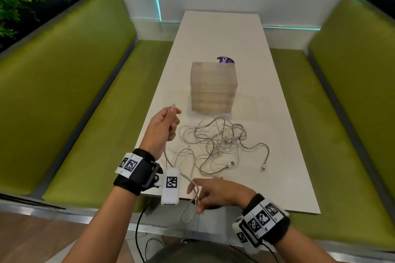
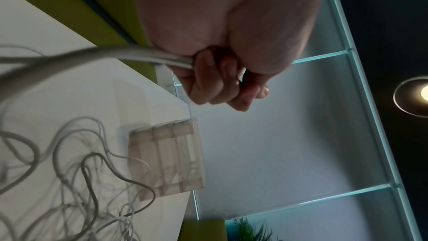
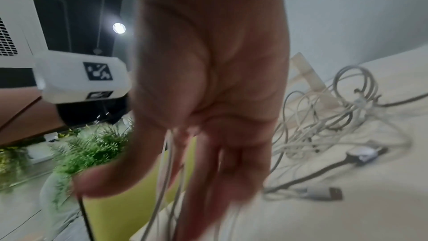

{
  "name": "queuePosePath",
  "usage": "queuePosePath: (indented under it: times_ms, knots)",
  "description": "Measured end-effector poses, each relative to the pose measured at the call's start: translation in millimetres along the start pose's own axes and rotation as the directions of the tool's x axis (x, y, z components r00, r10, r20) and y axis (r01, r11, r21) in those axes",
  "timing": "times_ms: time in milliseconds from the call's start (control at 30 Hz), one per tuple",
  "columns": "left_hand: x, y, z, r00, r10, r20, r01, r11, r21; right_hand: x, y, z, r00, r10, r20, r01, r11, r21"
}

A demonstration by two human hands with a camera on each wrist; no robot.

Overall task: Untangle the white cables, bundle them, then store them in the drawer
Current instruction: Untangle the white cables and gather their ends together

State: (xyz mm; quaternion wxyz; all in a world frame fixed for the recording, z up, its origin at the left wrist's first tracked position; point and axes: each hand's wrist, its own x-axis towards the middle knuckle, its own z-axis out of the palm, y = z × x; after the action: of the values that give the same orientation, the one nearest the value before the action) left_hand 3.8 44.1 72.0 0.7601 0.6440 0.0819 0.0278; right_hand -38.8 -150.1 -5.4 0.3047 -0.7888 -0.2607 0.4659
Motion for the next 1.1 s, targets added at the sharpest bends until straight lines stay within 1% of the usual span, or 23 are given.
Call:
queuePosePath:
  times_ms: [67, 100, 133, 167, 200, 233, 267, 300, 333, 367, 400, 433, 467, 567, 667, 800, 867, 933, 1033, 1100]
  knots:
    - [-1, 1, -4, 1.0, -0.006, -0.012, 0.006, 1.0, -0.017, -6, 2, -9, 0.991, 0.037, 0.131, -0.028, 0.997, -0.069]
    - [-1, 2, -6, 1.0, -0.008, -0.016, 0.008, 1.0, -0.024, -10, 2, -15, 0.985, 0.036, 0.167, -0.023, 0.997, -0.078]
    - [-1, 2, -8, 1.0, -0.008, -0.02, 0.008, 1.0, -0.029, -13, 2, -24, 0.985, 0.028, 0.169, -0.02, 0.999, -0.046]
    - [-1, 3, -9, 1.0, -0.006, -0.023, 0.005, 0.999, -0.032, -15, 2, -33, 0.99, 0.019, 0.139, -0.019, 1.0, -0.001]
    - [-2, 3, -10, 1.0, -0.003, -0.025, 0.003, 0.999, -0.033, -13, 1, -43, 0.998, 0.017, 0.064, -0.019, 0.999, 0.025]
    - [-2, 3, -11, 1.0, -0.002, -0.026, 0.001, 0.999, -0.034, -8, 1, -50, 0.998, 0.024, -0.051, -0.022, 0.999, 0.034]
    - [-2, 3, -11, 1.0, -0.002, -0.028, 0.001, 0.999, -0.036, 2, 0, -57, 0.983, 0.032, -0.18, -0.027, 0.999, 0.033]
    - [-2, 3, -11, 1.0, -0.003, -0.029, 0.002, 0.999, -0.039, 15, -1, -61, 0.956, 0.031, -0.293, -0.019, 0.999, 0.044]
    - [-3, 3, -11, 1.0, -0.003, -0.029, 0.002, 0.999, -0.042, 29, -3, -62, 0.927, 0.02, -0.375, -0.007, 0.999, 0.038]
    - [-3, 3, -11, 1.0, -0.001, -0.029, 0.0, 0.999, -0.044, 43, -7, -61, 0.904, -0.007, -0.427, 0.002, 1.0, -0.013]
    - [-4, 3, -11, 1.0, 0.003, -0.03, -0.005, 0.999, -0.045, 58, -9, -58, 0.897, -0.048, -0.44, 0.002, 0.995, -0.104]
    - [-5, 4, -11, 0.999, 0.01, -0.034, -0.011, 0.999, -0.043, 72, -11, -55, 0.902, -0.088, -0.422, 0.001, 0.979, -0.202]
    - [-6, 4, -10, 0.999, 0.012, -0.035, -0.013, 0.999, -0.04, 82, -9, -51, 0.909, -0.102, -0.403, -0.012, 0.963, -0.269]
    - [-7, 8, -12, 0.999, 0.021, -0.048, -0.023, 0.999, -0.029, 95, -7, -44, 0.909, -0.102, -0.404, -0.071, 0.917, -0.393]
    - [-5, 9, -18, 0.998, 0.028, -0.054, -0.03, 0.999, -0.029, 83, -8, -49, 0.911, -0.105, -0.399, -0.074, 0.91, -0.408]
    - [-3, 9, -20, 0.997, 0.019, -0.07, -0.023, 0.998, -0.051, 49, -17, -59, 0.899, -0.192, -0.394, -0.042, 0.857, -0.513]
    - [-1, 10, -19, 0.997, 0.015, -0.079, -0.019, 0.998, -0.058, 31, -23, -64, 0.885, -0.189, -0.426, -0.016, 0.901, -0.434]
    - [1, 10, -19, 0.997, 0.021, -0.079, -0.025, 0.998, -0.056, 16, -26, -68, 0.895, -0.151, -0.419, 0.016, 0.951, -0.309]
    - [3, 11, -21, 0.997, 0.038, -0.073, -0.041, 0.998, -0.049, -1, -28, -66, 0.946, -0.057, -0.318, 0.016, 0.991, -0.132]
    - [3, 12, -23, 0.996, 0.048, -0.072, -0.052, 0.997, -0.052, -9, -25, -60, 0.981, -0.012, -0.194, -0.001, 0.998, -0.066]
